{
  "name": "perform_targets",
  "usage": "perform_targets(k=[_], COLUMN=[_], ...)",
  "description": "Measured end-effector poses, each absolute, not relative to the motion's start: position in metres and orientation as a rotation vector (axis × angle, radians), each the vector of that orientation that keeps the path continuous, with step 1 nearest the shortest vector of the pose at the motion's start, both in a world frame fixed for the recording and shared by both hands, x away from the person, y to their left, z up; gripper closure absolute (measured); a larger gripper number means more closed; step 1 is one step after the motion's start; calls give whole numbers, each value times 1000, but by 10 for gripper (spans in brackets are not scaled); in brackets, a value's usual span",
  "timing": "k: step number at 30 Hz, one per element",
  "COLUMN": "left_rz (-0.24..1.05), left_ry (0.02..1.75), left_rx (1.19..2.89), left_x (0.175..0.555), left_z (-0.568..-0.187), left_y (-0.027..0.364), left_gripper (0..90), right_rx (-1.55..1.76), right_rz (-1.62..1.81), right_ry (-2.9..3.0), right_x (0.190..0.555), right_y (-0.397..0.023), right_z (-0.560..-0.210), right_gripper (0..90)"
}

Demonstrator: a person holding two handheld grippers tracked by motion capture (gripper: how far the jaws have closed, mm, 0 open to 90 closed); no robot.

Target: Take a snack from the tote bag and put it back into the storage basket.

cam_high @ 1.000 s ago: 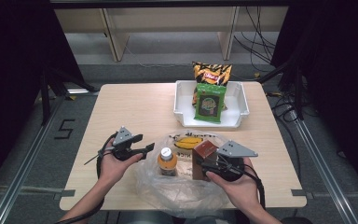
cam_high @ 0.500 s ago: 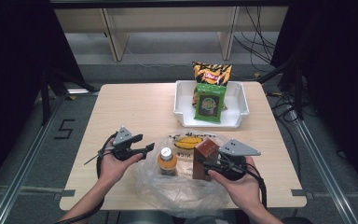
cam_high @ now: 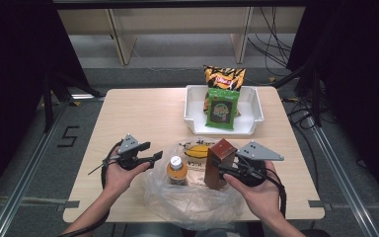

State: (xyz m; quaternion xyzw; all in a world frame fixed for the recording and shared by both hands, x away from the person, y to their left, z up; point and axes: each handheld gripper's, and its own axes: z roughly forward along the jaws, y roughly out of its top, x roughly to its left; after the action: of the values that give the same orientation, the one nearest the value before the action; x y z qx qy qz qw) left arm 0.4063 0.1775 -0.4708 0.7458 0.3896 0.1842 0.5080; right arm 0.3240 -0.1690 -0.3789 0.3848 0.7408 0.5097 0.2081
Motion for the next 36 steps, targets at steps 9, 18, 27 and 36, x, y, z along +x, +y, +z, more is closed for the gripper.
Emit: perform_targets(k=[9,18,27,36], left_rz=[449,442,450,447], left_ry=[936,935,926,918], left_rx=[1792,1793,1808,1813], left_x=[406,408,408,409], left_z=[-470,-470,-470,-470], left_y=[178,176,172,171], left_gripper=[349,349,350,350], right_rx=[1082,1099,1106,1117], right_rz=[1426,1452,1462,1483], right_ry=[2059,2019,1995,1962], right_x=[326,326,327,328], right_y=[-171,-176,-181,-184], right_z=[-378,-367,-356,-342], right_gripper=[388,388,389,389])
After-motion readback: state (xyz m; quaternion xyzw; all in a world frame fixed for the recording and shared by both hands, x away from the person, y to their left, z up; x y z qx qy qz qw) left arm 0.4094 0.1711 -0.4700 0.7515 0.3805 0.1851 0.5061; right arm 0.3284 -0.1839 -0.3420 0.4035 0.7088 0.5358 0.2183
